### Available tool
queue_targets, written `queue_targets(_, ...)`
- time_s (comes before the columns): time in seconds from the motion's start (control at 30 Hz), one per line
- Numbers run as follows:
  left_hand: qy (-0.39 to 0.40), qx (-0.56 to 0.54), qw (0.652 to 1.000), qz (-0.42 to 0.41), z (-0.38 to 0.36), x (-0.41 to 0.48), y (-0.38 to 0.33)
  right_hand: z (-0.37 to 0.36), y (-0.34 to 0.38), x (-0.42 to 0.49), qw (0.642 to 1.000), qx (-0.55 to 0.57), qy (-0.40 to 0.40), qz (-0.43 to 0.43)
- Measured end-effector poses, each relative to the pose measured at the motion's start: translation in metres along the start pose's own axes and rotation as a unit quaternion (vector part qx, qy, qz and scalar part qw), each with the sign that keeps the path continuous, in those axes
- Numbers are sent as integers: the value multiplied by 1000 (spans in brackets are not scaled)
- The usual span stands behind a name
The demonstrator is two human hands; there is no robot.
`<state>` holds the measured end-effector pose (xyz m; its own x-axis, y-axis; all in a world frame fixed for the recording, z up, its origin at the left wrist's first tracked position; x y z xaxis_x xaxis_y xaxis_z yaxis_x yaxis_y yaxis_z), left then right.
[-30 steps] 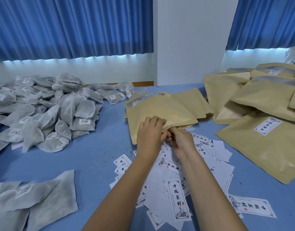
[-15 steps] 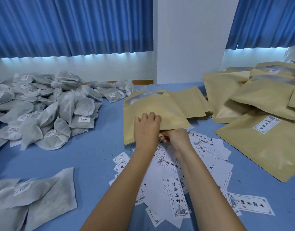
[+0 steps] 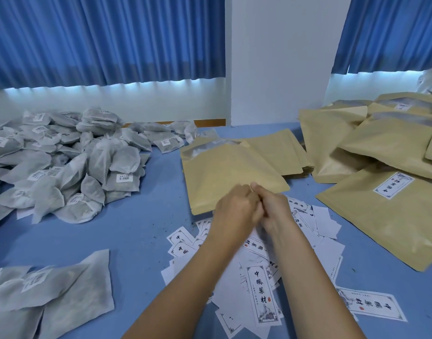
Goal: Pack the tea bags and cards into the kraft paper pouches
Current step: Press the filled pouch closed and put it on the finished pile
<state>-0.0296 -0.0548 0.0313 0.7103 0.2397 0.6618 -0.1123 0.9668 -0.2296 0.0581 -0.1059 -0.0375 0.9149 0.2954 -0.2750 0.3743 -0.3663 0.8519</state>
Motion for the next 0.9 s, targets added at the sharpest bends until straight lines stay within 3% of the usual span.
queue_targets(0.07, 140, -120, 974, 133, -20, -10, 0, 5, 3, 2, 1000, -22, -8, 4)
queue_targets(0.1, 207, -210, 930, 218, -31, -17, 4, 6, 4, 2, 1000, -16, -8, 8)
queue_targets(0.17, 290, -395, 785, 380, -47, -30, 12, 5, 4, 1, 1000, 17, -4, 9)
queue_targets(0.23, 241, -561, 619, 495, -52, -35, 21, 2, 4, 0, 1000, 22, 15, 14)
queue_targets(0.27, 174, -617, 553, 532, -53, -35, 29, -1, 5, 0, 999, 22, 34, 17)
queue_targets(0.3, 110, -646, 515, 553, -53, -35, 39, -4, 5, 0, 998, 17, 56, 18)
queue_targets(0.4, 3, -659, 488, 572, -51, -38, 62, -10, 2, 0, 995, -39, 90, 8)
queue_targets(0.63, -28, -674, 472, 567, -50, -38, 69, -15, -4, -2, 996, -34, 81, -7)
queue_targets(0.9, -14, -640, 531, 555, -49, -38, 72, -26, -7, -12, 995, 12, 99, 13)
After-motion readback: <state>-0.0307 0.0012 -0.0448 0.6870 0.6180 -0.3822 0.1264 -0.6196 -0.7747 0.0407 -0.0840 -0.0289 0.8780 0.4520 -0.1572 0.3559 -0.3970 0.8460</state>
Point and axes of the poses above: each hand's wrist, its own x-axis towards the middle knuckle, its own z-axis out of the back of the hand, y = z × x, the point moved 7 cm from there along x, towards the middle knuckle, and after that the axes turned 4 degrees about z, right-handed, at the moved point
